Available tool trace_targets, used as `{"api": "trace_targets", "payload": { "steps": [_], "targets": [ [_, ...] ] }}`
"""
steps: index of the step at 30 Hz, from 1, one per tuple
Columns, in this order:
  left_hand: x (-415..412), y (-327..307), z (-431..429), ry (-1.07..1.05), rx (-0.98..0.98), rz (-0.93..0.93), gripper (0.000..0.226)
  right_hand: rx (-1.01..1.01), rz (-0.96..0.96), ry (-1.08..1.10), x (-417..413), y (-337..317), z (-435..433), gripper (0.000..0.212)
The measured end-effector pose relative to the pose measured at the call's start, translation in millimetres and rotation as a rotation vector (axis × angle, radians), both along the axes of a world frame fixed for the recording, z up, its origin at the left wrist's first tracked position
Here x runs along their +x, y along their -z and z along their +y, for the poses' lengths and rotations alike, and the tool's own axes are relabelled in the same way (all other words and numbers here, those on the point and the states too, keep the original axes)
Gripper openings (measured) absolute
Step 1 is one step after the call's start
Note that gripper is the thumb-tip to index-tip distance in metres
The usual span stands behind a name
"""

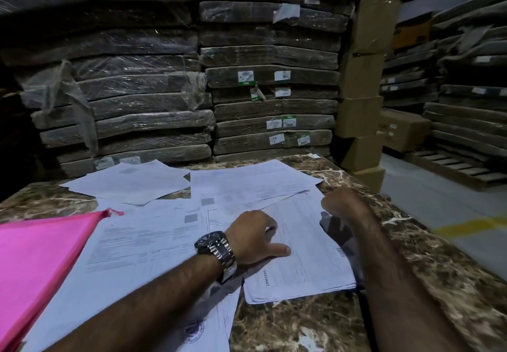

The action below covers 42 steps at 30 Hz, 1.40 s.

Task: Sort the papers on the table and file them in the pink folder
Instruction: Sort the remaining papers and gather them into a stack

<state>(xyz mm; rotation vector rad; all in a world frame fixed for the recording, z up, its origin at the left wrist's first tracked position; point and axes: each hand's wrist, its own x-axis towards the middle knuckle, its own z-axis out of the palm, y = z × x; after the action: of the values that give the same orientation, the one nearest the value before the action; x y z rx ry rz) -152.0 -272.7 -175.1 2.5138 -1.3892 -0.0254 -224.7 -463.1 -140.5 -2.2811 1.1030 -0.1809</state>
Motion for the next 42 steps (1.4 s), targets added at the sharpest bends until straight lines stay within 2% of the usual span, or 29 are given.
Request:
{"api": "trace_targets", "payload": {
  "steps": [3,6,14,16,20,23,26,30,34,36,39,42],
  "targets": [
    [0.6,6.1,1.2,-0.008,-0.038,-0.019,0.06,0.095,-0.082,-0.032,-7.8,-2.3,-1.9,0.036],
    [-0.6,6.9,1.9,-0.014,-0.052,-0.019,0.06,0.154,-0.133,-0.034,-10.6,-7.2,-4.2,0.033],
    [-8.6,3.6,2.9,-0.025,-0.056,0.008,0.055,0.552,-0.147,-0.022,-28.9,-13.8,-0.7,0.038],
    [-9.2,3.7,3.5,-0.034,-0.058,0.012,0.054,0.529,-0.145,-0.003,-33.0,-9.0,-6.1,0.039],
    [-11.9,1.1,3.6,-0.041,-0.054,0.034,0.056,0.434,-0.222,-0.045,-41.9,0.2,-12.0,0.015],
    [-15.7,-1.8,4.4,-0.059,-0.075,0.054,0.054,0.517,-0.316,-0.073,-49.2,3.4,-7.4,0.034],
    [-18.2,-5.4,6.5,-0.065,-0.082,0.078,0.053,0.575,-0.319,-0.091,-51.2,6.3,-7.7,0.037],
    [-20.6,-10.2,10.8,-0.08,-0.122,0.082,0.055,0.596,-0.41,-0.128,-57.1,6.1,-8.1,0.059],
    [-26.7,-11.5,19.0,-0.219,-0.198,0.01,0.053,0.571,-0.375,-0.169,-74.2,7.2,-18.8,0.034],
    [-33.8,-12.7,26.9,-0.268,-0.216,0.073,0.051,0.512,-0.333,-0.165,-85.3,7.7,-24.3,0.028],
    [-45.3,-16.9,36.5,-0.294,-0.16,0.224,0.059,0.494,-0.289,-0.153,-101.9,12.2,-29.2,0.03],
    [-48.2,-24.2,38.4,-0.34,-0.222,0.554,0.061,0.613,-0.319,-0.124,-114.0,18.0,-28.1,0.029]
  ]
}}
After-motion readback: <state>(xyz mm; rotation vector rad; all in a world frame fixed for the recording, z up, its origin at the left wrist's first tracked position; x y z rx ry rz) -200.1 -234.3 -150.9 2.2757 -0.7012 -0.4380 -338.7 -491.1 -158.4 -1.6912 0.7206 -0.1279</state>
